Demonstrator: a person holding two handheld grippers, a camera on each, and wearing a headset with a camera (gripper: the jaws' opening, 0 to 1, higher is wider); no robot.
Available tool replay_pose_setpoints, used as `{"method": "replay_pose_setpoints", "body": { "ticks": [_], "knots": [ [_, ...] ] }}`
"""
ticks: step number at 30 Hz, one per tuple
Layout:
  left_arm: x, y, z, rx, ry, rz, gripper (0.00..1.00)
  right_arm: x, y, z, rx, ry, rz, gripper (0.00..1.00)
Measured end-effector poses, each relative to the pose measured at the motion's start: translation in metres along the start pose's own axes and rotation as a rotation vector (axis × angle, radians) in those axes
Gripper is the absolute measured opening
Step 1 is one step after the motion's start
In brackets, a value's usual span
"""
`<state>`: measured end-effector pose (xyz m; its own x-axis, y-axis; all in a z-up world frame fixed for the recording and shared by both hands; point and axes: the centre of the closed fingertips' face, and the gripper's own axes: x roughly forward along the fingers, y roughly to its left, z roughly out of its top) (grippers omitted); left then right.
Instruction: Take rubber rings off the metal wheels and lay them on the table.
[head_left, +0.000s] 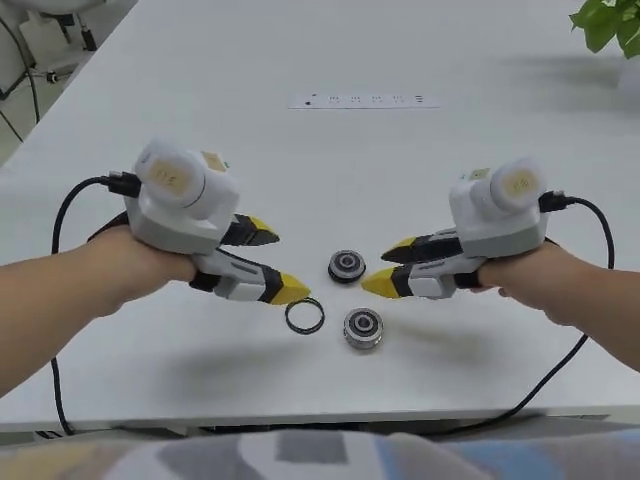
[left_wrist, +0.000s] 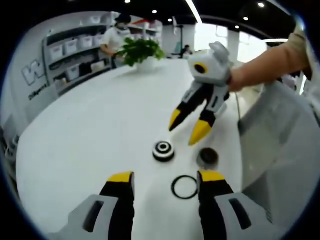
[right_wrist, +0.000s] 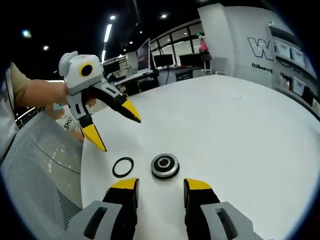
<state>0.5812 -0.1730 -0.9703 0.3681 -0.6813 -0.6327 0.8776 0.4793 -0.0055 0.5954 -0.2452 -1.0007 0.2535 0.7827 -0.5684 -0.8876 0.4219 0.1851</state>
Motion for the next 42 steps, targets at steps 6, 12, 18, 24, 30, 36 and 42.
{"method": "replay_pose_setpoints", "body": {
  "ticks": [6,12,18,24,30,36,42],
  "knots": [
    [0.014,-0.004,0.004,0.001,-0.001,-0.013,0.49,0.004,-0.003,-0.003,-0.019,0.004,-0.007,0.34],
    [0.028,-0.004,0.005,0.016,0.019,-0.025,0.46,0.006,-0.005,-0.003,-0.028,-0.001,-0.012,0.35],
    [0.038,-0.004,0.01,0.011,0.016,-0.029,0.43,0.007,-0.006,-0.005,-0.026,0.002,-0.014,0.35],
    [0.046,-0.004,0.012,0.017,0.018,-0.028,0.39,0.007,-0.007,-0.005,-0.024,-0.003,-0.015,0.35],
    [0.052,-0.003,0.016,-0.007,0.007,-0.028,0.35,0.008,-0.007,-0.005,-0.023,-0.004,-0.013,0.35],
    [0.058,-0.003,0.016,-0.01,0.012,-0.03,0.3,0.009,-0.006,-0.005,-0.024,-0.004,-0.009,0.35],
    [0.062,-0.004,0.018,-0.003,0.011,-0.027,0.26,0.01,-0.005,-0.005,-0.025,-0.002,-0.007,0.35]
  ]
}}
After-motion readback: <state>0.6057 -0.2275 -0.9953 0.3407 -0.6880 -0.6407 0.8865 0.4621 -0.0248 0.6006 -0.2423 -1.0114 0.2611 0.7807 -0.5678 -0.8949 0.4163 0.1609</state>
